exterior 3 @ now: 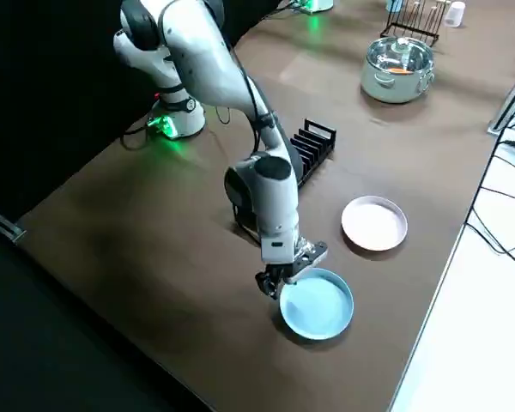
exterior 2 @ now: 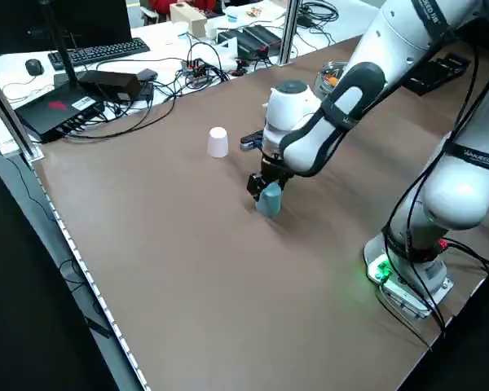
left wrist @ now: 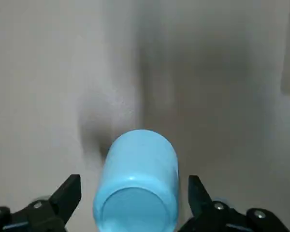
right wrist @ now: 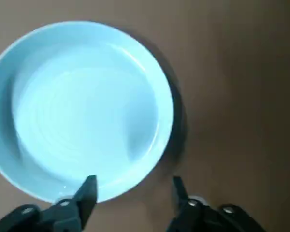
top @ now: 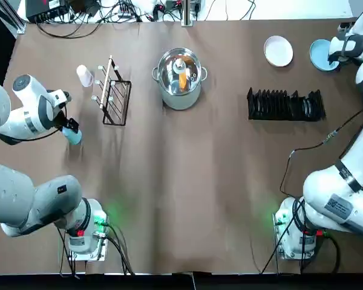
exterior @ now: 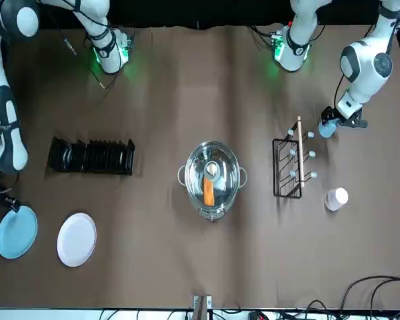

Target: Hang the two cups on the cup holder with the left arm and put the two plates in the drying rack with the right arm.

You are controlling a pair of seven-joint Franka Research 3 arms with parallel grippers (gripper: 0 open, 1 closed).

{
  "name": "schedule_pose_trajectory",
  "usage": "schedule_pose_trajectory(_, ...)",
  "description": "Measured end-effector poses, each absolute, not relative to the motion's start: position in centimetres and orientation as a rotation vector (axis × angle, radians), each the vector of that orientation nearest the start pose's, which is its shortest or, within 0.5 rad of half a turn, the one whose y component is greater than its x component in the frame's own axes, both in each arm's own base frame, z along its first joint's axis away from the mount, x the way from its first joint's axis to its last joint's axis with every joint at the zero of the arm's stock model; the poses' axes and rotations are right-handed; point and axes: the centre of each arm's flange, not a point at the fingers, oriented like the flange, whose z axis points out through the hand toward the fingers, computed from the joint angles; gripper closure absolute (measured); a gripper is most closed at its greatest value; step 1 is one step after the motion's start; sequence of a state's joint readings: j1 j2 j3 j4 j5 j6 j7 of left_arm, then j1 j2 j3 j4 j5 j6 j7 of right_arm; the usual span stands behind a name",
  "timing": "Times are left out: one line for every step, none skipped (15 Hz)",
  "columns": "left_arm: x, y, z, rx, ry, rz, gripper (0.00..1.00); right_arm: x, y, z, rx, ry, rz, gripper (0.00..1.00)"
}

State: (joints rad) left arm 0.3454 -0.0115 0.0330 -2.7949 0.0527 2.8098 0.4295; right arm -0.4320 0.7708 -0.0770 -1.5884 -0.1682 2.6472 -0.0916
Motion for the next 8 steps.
schedule_pose_trajectory(35.5, 13.8, 21.3, -3.112, 0.157, -0.025, 0.03, 63.8, -34.0, 20.4, -3.300, 0.451, -0.389, 0.32)
schedule_pose_trajectory(35.5, 13.8, 21.3, -3.112, 0.157, -0.026, 0.10, 63.9, -34.0, 20.1, -3.286, 0.471, -0.391, 0.33)
schedule_pose_trajectory(35.5, 13.8, 21.3, -3.111, 0.157, -0.026, 0.19, 63.9, -34.0, 20.0, -3.278, 0.488, -0.393, 0.33)
schedule_pose_trajectory(35.6, 13.9, 21.4, -3.110, 0.157, -0.033, 0.30, 63.8, -34.3, 20.1, -3.273, 0.505, -0.396, 0.35)
schedule_pose_trajectory(35.7, 13.9, 21.5, -3.109, 0.156, -0.036, 0.32, 63.7, -34.7, 20.1, -3.270, 0.520, -0.396, 0.35)
schedule_pose_trajectory(35.7, 13.9, 21.5, -3.109, 0.156, -0.034, 0.32, 63.4, -35.2, 20.0, -3.266, 0.537, -0.394, 0.36)
schedule_pose_trajectory(35.7, 13.9, 21.5, -3.109, 0.155, -0.035, 0.32, 63.1, -35.6, 20.0, -3.262, 0.554, -0.395, 0.36)
schedule_pose_trajectory(35.7, 14.0, 21.5, -3.107, 0.155, -0.042, 0.32, 62.9, -36.0, 19.9, -3.255, 0.572, -0.406, 0.36)
